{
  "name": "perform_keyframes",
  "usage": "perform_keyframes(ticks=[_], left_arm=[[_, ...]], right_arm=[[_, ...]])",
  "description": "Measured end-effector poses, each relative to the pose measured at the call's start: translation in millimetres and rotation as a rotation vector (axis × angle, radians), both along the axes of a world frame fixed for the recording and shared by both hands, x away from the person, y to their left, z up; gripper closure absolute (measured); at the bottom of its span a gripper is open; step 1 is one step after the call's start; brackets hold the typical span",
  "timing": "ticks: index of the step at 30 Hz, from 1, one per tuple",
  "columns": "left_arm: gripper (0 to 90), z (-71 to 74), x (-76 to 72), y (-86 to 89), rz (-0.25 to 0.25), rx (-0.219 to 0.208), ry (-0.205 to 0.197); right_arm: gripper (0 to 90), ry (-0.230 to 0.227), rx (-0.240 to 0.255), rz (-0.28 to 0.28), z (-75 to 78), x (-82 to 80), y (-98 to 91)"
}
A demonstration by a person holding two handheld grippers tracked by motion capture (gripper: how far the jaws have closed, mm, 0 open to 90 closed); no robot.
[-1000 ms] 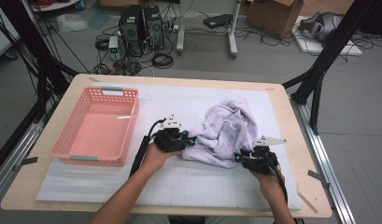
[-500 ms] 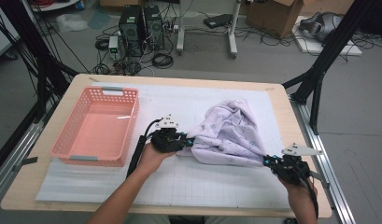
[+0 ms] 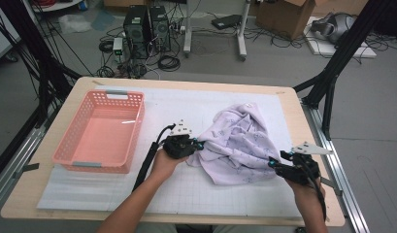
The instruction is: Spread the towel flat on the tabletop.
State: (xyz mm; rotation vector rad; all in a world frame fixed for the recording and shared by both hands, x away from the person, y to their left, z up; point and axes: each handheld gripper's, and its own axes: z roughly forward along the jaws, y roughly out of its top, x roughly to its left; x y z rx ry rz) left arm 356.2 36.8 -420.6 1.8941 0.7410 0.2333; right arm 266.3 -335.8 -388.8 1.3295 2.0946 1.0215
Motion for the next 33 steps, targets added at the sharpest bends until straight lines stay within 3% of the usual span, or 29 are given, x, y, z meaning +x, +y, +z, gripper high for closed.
perform_keyframes(ticks=[3,4,6,7,8,10,11,14,17,20,22,24,26,28,30,33], left_arm=[[87.5,2.6,6.2,10.0,0.075,-0.026,0.001],[87.5,2.9,8.3,13.9,0.097,-0.030,0.005],[87.5,4.5,11.0,22.9,0.137,-0.023,0.008],[87.5,5.3,12.0,27.1,0.152,-0.025,0.007],[87.5,6.0,12.8,30.9,0.167,-0.024,0.005],[87.4,6.8,14.5,37.1,0.185,-0.027,0.011],[87.4,7.1,14.9,39.0,0.193,-0.023,0.007],[87.3,7.2,14.0,39.6,0.186,-0.006,0.013],[86.8,6.3,9.9,35.7,0.147,0.024,0.024],[80.0,2.6,3.8,32.6,0.109,0.045,0.042],[66.5,2.4,3.2,33.5,0.105,0.033,0.055],[58.5,6.6,2.3,36.4,0.111,0.000,0.040],[53.8,13.3,0.9,39.5,0.124,-0.024,0.013],[51.5,18.8,2.1,41.0,0.125,-0.024,0.004],[50.8,21.6,5.3,41.5,0.131,-0.032,-0.001],[50.5,21.6,12.8,39.3,0.132,-0.039,0.003]], right_arm=[[47.7,0.036,-0.080,0.030,-18.5,16.6,16.3],[52.8,0.060,-0.089,0.048,-26.7,22.0,20.4],[72.1,0.132,-0.091,0.097,-41.0,27.1,28.5],[75.6,0.145,-0.114,0.118,-45.4,26.3,32.1],[82.5,0.126,-0.126,0.123,-45.3,22.9,33.7],[84.4,0.152,-0.094,0.148,-42.3,17.5,31.8],[84.8,0.154,-0.105,0.163,-40.7,13.4,31.0],[85.2,0.159,-0.087,0.214,-36.0,-4.8,28.3],[85.3,0.165,-0.062,0.248,-29.3,-27.0,25.1],[82.4,0.159,-0.036,0.259,-24.4,-42.4,19.2],[72.1,0.118,-0.011,0.232,-19.3,-46.8,14.1],[62.7,0.051,0.037,0.188,-10.9,-46.3,7.6],[61.3,-0.024,0.092,0.131,-1.4,-42.2,0.3],[61.1,-0.084,0.116,0.061,4.7,-31.7,-6.4],[61.3,-0.080,0.115,-0.003,3.1,-11.7,-12.2],[58.9,-0.033,0.065,-0.063,-12.3,26.3,-10.8]])
